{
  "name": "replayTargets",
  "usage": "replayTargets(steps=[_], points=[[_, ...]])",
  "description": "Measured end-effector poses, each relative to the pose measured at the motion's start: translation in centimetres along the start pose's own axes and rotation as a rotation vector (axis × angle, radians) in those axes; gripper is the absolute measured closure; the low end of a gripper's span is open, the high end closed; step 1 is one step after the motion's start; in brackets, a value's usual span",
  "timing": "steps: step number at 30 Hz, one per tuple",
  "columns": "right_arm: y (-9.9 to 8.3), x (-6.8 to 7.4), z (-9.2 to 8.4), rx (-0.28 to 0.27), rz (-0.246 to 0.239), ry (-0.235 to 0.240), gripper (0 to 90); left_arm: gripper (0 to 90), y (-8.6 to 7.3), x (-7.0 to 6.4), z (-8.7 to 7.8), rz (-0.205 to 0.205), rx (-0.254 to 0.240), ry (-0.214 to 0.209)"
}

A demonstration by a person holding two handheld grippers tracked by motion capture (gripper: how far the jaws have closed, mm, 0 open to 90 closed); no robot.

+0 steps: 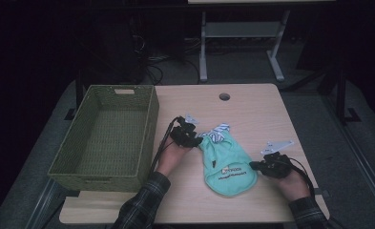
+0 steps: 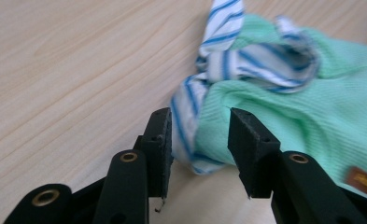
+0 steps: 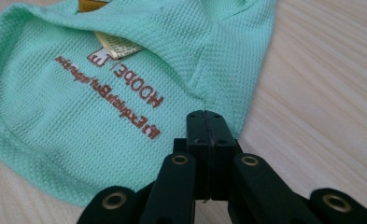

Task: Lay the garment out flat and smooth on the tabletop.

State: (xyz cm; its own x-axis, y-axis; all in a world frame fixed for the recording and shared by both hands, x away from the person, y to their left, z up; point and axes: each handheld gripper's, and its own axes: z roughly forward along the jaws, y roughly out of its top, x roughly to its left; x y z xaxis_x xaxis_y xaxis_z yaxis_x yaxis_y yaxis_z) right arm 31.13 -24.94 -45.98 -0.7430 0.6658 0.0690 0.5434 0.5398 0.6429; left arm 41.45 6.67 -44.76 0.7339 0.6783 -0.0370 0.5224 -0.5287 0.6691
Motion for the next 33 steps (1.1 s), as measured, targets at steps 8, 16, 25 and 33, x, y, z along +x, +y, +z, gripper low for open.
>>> replayTargets(steps=[8, 16, 25, 33], points=[[0.0, 0.1, 0.3, 0.011, -0.002, -0.004, 89.7, 71.7, 0.0, 0.4, 1.4, 0.012, 0.013, -0.015], [0.0, 0.1, 0.3, 0.019, -0.005, -0.008, 90.0, 83.6, 0.4, 0.5, 0.8, 0.032, 0.014, 0.035], [-0.1, 0.0, 0.3, 0.018, 0.001, 0.0, 90.0, 82.8, 0.6, 1.2, 0.4, 0.036, 0.027, 0.052], [-0.1, -0.1, 0.3, 0.017, 0.006, 0.011, 89.9, 67.8, 0.8, 0.8, -0.4, 0.018, -0.012, 0.017]])
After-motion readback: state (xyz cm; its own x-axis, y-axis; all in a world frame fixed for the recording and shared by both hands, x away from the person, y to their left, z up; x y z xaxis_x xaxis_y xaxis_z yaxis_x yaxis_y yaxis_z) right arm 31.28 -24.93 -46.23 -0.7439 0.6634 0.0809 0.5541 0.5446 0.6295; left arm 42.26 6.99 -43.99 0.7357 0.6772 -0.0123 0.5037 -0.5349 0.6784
